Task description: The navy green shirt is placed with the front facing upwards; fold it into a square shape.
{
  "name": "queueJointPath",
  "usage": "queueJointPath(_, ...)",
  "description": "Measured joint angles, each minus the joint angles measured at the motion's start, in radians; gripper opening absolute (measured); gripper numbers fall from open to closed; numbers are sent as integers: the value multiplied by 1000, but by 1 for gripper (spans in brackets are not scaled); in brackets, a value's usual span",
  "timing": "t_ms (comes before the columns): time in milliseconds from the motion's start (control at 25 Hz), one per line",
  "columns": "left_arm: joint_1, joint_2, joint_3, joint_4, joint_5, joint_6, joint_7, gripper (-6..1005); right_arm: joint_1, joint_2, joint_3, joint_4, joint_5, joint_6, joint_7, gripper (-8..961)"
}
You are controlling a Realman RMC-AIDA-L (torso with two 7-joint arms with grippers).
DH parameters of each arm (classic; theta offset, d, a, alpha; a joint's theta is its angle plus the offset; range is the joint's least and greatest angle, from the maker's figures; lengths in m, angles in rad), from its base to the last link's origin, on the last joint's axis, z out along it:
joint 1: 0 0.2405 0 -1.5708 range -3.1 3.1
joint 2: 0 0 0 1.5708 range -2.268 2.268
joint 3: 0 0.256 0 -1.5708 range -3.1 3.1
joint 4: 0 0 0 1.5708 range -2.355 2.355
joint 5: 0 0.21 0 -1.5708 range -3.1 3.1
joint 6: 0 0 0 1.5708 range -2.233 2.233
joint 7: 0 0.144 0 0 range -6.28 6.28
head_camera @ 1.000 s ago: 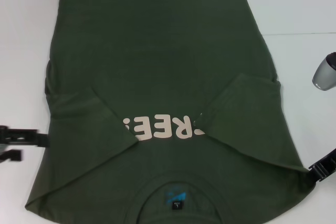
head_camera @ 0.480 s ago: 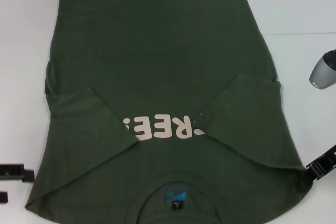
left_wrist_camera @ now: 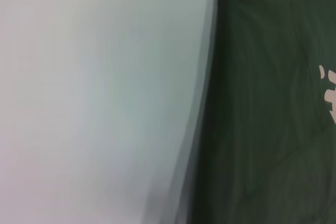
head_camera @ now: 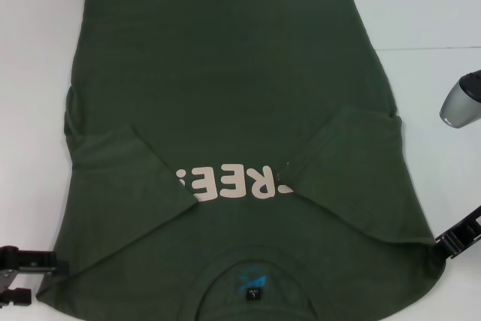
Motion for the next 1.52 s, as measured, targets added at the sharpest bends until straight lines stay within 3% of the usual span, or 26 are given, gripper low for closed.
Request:
queueJointPath(1200,-19,-5,97,-59,1,-44,11,853,-10,0,-2,1,13,-7,-2,41)
queueJointPath(1320,-21,-5,98,-59,1,-45,11,642,-11,0,-2,1,14,-7,-2,41)
queueJointPath(1520,-23,-4,97,-59,-2,-59,12,399,-11,0,-2,3,15,-7,-2,41)
